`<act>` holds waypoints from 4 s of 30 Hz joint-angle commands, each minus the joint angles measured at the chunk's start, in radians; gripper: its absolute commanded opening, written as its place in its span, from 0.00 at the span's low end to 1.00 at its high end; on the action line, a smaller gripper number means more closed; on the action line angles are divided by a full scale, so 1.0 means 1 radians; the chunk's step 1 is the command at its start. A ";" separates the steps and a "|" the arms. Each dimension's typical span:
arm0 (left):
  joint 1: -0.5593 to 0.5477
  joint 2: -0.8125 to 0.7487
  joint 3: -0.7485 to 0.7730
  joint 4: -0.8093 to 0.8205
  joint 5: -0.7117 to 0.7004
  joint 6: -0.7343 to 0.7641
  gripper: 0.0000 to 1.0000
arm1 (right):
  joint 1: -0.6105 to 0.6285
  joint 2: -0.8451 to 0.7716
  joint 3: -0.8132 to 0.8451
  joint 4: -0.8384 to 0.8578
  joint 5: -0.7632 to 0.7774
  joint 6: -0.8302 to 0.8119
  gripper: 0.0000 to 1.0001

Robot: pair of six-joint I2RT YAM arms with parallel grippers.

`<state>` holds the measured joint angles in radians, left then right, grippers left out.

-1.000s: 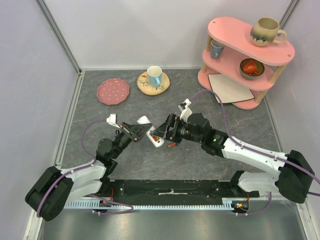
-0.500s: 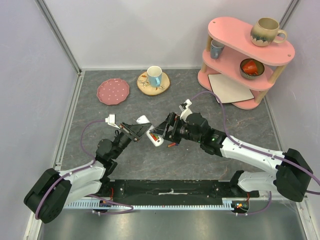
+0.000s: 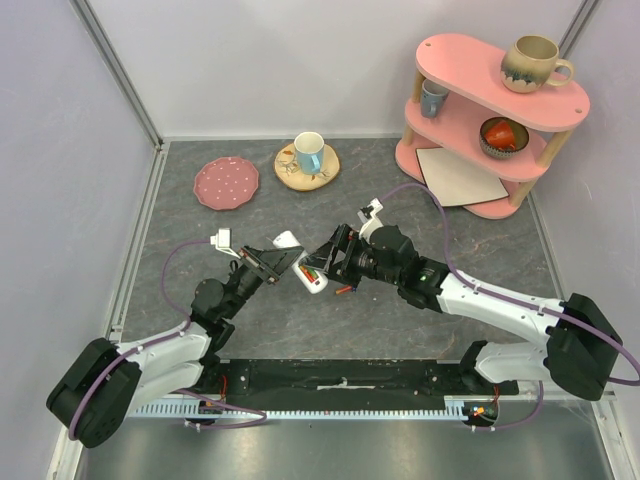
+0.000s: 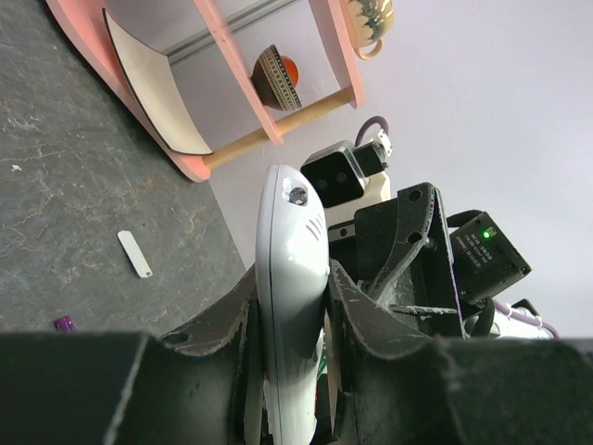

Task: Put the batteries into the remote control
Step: Load the battery into the remote control.

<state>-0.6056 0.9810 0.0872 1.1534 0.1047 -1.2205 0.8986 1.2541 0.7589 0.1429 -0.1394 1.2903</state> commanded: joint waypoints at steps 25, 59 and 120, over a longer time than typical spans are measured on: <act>-0.008 -0.038 0.039 0.035 -0.034 0.042 0.02 | -0.007 0.025 -0.047 0.061 -0.003 0.032 0.91; -0.008 -0.074 0.091 0.019 -0.045 0.026 0.02 | -0.007 0.008 -0.107 0.089 -0.016 0.037 0.86; 0.006 -0.001 0.108 -0.064 0.072 -0.073 0.02 | -0.013 -0.084 0.162 -0.238 -0.085 -0.562 0.91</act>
<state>-0.6155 0.9916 0.1509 1.0286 0.1356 -1.2453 0.8902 1.2327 0.9195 -0.0746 -0.2062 0.8474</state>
